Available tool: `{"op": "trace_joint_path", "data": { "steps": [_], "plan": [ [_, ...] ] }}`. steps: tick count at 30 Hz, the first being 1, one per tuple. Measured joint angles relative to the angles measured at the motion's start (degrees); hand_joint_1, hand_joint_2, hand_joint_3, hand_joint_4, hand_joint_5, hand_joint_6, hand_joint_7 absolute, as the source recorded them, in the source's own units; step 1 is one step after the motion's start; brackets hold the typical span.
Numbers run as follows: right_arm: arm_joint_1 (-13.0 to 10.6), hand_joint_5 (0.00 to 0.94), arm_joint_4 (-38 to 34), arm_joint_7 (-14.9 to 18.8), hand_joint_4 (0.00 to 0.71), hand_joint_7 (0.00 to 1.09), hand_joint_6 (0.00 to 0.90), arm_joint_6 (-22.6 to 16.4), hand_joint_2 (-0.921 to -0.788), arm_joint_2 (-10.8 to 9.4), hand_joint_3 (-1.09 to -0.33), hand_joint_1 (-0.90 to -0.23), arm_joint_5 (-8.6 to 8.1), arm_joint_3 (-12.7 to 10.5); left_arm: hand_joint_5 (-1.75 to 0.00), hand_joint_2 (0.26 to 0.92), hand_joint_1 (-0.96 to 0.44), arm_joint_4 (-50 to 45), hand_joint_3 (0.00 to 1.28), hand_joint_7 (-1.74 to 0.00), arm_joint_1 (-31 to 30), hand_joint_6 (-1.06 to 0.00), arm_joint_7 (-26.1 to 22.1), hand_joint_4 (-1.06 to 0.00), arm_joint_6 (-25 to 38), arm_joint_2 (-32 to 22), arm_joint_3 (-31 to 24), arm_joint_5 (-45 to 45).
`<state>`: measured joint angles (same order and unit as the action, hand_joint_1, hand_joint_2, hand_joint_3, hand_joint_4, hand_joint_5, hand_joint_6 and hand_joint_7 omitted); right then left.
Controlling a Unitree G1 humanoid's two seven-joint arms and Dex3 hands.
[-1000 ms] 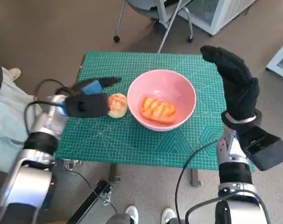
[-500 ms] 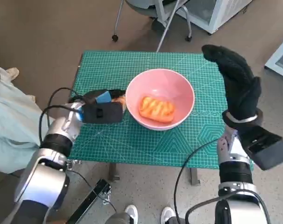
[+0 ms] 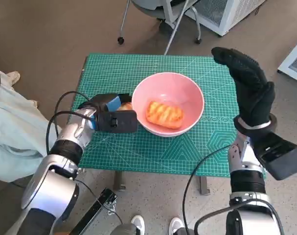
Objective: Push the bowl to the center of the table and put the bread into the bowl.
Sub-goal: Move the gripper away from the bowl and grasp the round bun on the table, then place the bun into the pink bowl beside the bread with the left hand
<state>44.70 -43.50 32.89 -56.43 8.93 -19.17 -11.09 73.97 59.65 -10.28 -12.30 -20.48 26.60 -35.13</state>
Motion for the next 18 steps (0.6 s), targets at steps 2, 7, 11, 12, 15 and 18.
{"op": "trace_joint_path", "data": {
  "steps": [2,7,11,12,15,18],
  "plan": [
    [-0.1,0.0,0.1,0.0,0.339,0.83,0.035,0.1,-0.921,0.0,-0.639,-0.57,-0.06,0.0,-1.13,0.92,-0.01,0.0,0.08,-1.22,0.2,-0.59,-0.2,-0.7,-0.3,-0.3,-0.2,0.1],
    [-0.3,0.0,0.3,0.0,0.339,0.83,0.034,0.3,-0.921,0.0,-0.635,-0.57,-0.23,0.0,-1.16,0.92,0.0,0.0,0.08,-1.21,0.4,-0.59,-1.2,-0.7,-0.5,-1.6,-0.6,0.1],
    [-0.3,0.0,0.4,0.0,0.339,0.83,0.034,0.4,-0.921,0.0,-0.634,-0.567,-0.35,0.0,-1.16,0.92,0.0,-0.3,0.08,-1.2,0.5,-0.59,-1.2,-0.7,-0.4,-2.7,-1.4,0.4],
    [-0.3,0.0,0.4,0.0,0.339,0.83,0.034,0.4,-0.921,0.0,-0.634,-0.566,-0.35,0.1,-1.16,0.92,0.0,-0.6,0.08,-1.2,0.5,-0.59,-1.0,-0.7,-0.4,-3.0,-1.9,0.7],
    [-0.3,0.0,0.4,0.0,0.339,0.83,0.034,0.4,-0.921,0.0,-0.634,-0.564,-0.36,0.0,-1.16,0.92,0.0,-1.6,0.08,-1.21,1.2,-0.59,0.4,-0.7,-0.5,-4.5,-3.5,1.5],
    [-0.3,0.0,0.4,0.0,0.339,0.83,0.034,0.4,-0.921,0.0,-0.635,-0.563,-0.38,0.0,-1.15,0.92,0.0,-2.9,0.08,-1.21,2.8,-0.59,1.8,-0.7,-0.6,-6.0,-4.6,1.8]
  ]
}}
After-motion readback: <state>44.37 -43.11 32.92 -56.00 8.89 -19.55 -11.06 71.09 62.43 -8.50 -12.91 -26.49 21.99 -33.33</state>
